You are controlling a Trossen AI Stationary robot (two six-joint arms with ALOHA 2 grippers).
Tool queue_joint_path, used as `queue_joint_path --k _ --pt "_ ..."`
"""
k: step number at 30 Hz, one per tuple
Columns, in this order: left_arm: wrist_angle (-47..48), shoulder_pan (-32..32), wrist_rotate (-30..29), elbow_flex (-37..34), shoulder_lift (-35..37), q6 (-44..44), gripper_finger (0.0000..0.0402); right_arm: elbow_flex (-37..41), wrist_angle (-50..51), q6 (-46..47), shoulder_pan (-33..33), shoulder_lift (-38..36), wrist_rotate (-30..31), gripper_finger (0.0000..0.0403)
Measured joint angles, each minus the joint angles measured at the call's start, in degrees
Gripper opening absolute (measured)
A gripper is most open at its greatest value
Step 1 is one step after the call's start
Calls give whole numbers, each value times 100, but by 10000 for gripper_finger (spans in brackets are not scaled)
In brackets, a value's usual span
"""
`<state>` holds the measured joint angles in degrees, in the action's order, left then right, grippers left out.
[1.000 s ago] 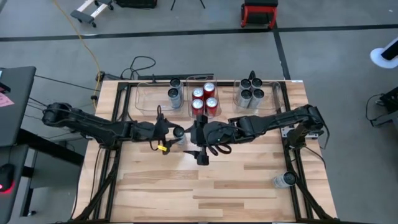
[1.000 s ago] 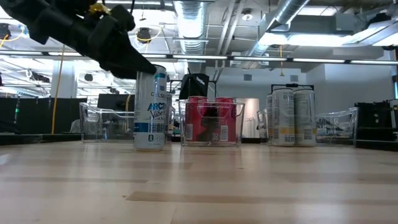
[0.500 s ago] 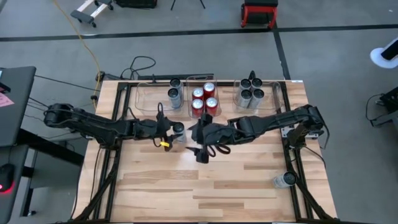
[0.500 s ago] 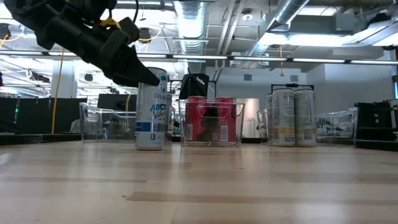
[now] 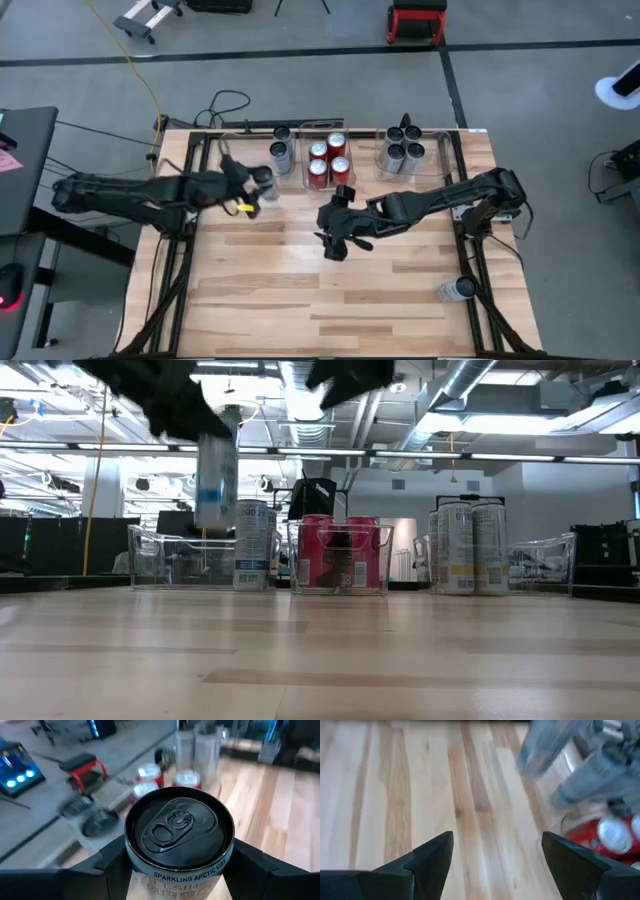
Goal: Sort soda cans
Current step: Put the white-blue soda can into the left transparent bin
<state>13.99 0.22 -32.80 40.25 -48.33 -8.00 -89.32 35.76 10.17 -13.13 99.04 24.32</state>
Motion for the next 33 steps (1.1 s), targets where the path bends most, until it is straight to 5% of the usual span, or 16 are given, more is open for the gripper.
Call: queue_joint_path --k 8,16,25,33 --pt "473 858 -299 780 496 755 240 1650 -1699 859 -57 66 -208 321" --pt "-16 1985 -140 460 290 1084 240 2301 -2295 1349 -76 63 -331 321" --pt "-1140 3697 1682 153 -450 972 240 2308 -2573 1238 -118 61 -313 321" --pt "-1432 4275 2103 153 -1429 891 240 2308 -2532 1229 -195 61 -295 321"
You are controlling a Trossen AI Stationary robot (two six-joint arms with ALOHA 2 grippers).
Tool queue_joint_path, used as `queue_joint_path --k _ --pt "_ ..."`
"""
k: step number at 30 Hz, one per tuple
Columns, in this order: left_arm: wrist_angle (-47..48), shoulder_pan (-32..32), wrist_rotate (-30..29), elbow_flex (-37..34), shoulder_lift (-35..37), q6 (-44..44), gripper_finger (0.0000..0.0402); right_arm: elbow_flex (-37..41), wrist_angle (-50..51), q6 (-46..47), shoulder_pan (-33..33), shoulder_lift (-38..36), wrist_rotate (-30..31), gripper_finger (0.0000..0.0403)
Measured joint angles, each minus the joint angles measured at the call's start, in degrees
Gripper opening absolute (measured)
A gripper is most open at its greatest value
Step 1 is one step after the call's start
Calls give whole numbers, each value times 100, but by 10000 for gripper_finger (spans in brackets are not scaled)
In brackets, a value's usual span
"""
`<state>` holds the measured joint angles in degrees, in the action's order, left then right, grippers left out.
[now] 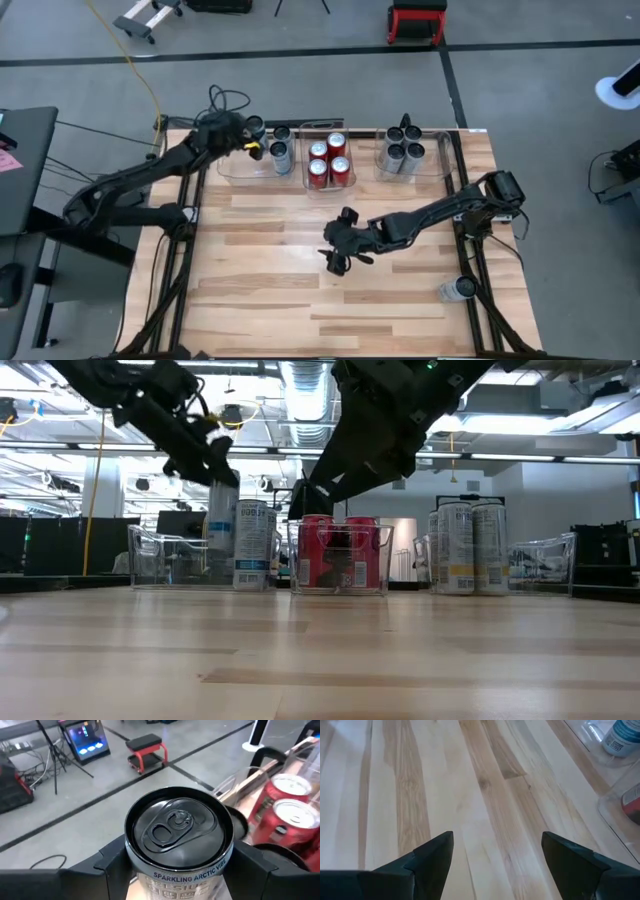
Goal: Sort soda cans
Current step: Put the white-blue soda can into the left transparent bin
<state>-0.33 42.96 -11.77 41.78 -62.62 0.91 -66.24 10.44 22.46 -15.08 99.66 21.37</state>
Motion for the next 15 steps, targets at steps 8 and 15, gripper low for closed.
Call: queue_joint_path --k 8,15 --pt "-324 142 150 -12 -560 -103 240 0 45 62 -107 0 88 321" --pt "-1802 265 361 -961 -564 -248 240 0 240 284 -267 0 383 321"
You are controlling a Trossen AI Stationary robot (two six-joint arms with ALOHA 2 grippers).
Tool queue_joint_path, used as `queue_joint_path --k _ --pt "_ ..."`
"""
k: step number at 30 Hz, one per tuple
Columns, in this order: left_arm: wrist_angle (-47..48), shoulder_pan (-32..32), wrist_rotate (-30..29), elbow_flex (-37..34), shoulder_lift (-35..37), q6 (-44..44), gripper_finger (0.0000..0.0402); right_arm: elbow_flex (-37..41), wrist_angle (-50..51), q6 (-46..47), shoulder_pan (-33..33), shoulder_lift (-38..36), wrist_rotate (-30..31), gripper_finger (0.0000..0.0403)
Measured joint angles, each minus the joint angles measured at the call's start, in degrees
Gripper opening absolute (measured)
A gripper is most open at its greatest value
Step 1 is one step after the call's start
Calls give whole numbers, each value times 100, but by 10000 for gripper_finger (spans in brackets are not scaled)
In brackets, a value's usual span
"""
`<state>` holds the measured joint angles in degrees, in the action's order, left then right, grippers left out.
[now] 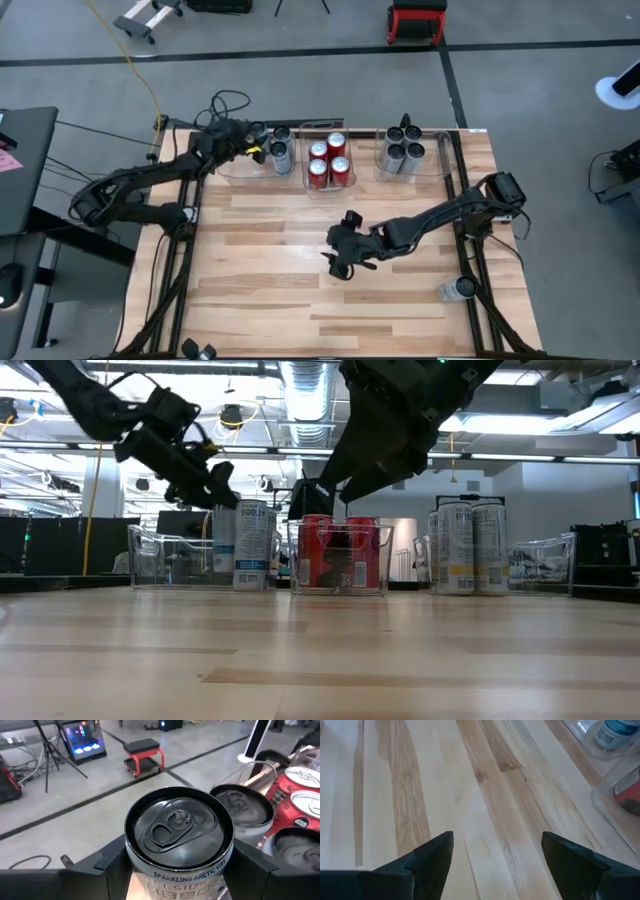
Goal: Sort soda cans
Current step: Put the white-blue soda can into the left transparent bin
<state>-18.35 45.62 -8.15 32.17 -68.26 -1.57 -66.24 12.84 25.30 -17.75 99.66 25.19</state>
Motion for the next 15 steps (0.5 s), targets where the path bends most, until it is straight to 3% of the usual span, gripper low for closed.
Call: queue_joint_path --k 9,15 --pt "-231 70 220 -392 -1 92 243 -2 -9 22 185 0 68 321" --pt "-226 73 183 -394 -29 567 328 -2 -302 16 347 0 80 321"
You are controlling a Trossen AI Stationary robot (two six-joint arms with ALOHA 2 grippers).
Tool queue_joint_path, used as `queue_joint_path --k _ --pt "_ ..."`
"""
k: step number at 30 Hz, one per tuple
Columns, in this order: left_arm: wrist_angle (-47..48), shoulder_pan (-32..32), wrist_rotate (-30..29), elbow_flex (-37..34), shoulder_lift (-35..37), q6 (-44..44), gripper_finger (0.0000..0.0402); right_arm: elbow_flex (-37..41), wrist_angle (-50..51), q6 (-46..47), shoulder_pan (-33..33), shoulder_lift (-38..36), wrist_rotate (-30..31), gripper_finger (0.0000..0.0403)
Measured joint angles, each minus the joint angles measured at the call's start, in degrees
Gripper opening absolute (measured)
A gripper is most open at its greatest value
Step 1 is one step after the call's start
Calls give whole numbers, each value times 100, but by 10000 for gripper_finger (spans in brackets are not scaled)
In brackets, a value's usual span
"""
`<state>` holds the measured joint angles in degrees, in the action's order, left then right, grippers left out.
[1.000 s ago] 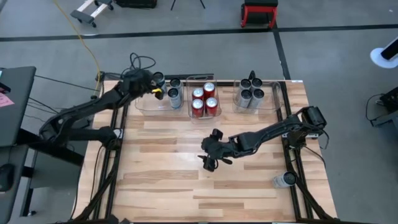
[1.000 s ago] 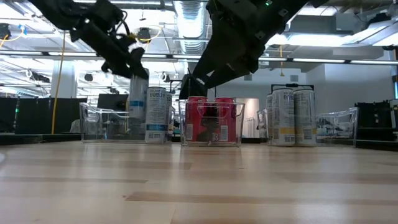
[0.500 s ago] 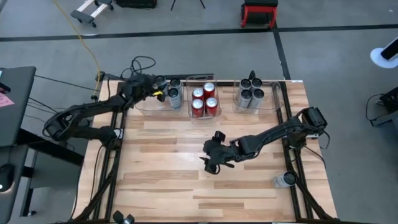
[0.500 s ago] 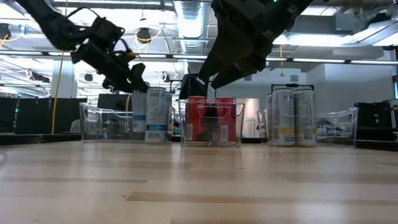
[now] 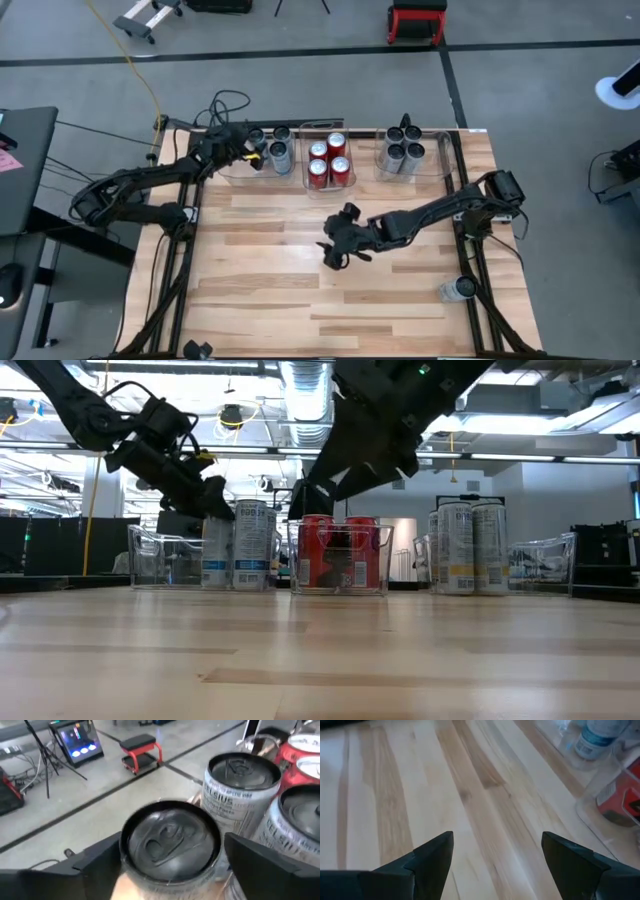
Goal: Sort soda cans
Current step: Put the white-blue soda can into the left transparent bin
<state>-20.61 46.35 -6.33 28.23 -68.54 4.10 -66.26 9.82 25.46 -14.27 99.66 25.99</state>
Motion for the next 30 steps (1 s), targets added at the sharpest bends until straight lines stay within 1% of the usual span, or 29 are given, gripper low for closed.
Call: queue_joint_path --k 2,4,9,11,13,15,17,19,20,22,24,25,27,30 --pt "-6 0 -7 0 2 -60 352 0 -103 -22 19 0 -1 321" --pt "25 0 -12 0 -1 -137 366 0 -155 -34 32 0 -1 321" --pt "18 0 -17 0 70 -136 374 0 -177 -64 56 -2 11 321" --pt "21 0 -10 3 260 -104 374 0 -187 -101 -1 -2 285 321" --pt "36 0 7 58 552 2 374 0 -178 -190 -92 -4 687 321" --pt "73 -5 9 159 928 72 374 0 -100 -240 -165 -54 958 321" --pt "236 -30 9 276 1332 14 374 -1 -40 -240 -212 -158 1032 321" --pt "565 -98 55 373 1776 -276 374 -7 113 -226 -241 -315 1080 321" --pt "727 -153 176 387 1989 -455 374 -7 201 -188 -277 -399 1168 321" --pt "987 -289 693 352 2370 -655 374 -7 440 -85 -387 -579 1459 321" --pt "1035 -493 1354 179 2714 -611 375 -7 746 72 -560 -783 1839 321" --pt "995 -629 1565 56 2901 -661 375 -7 922 173 -654 -896 2003 321" --pt "811 -952 1655 -212 3276 -879 375 -9 1388 501 -839 -1111 2297 321" --pt "499 -1467 1406 -725 3846 -1095 375 -9 2193 1206 -1099 -1411 2530 321"
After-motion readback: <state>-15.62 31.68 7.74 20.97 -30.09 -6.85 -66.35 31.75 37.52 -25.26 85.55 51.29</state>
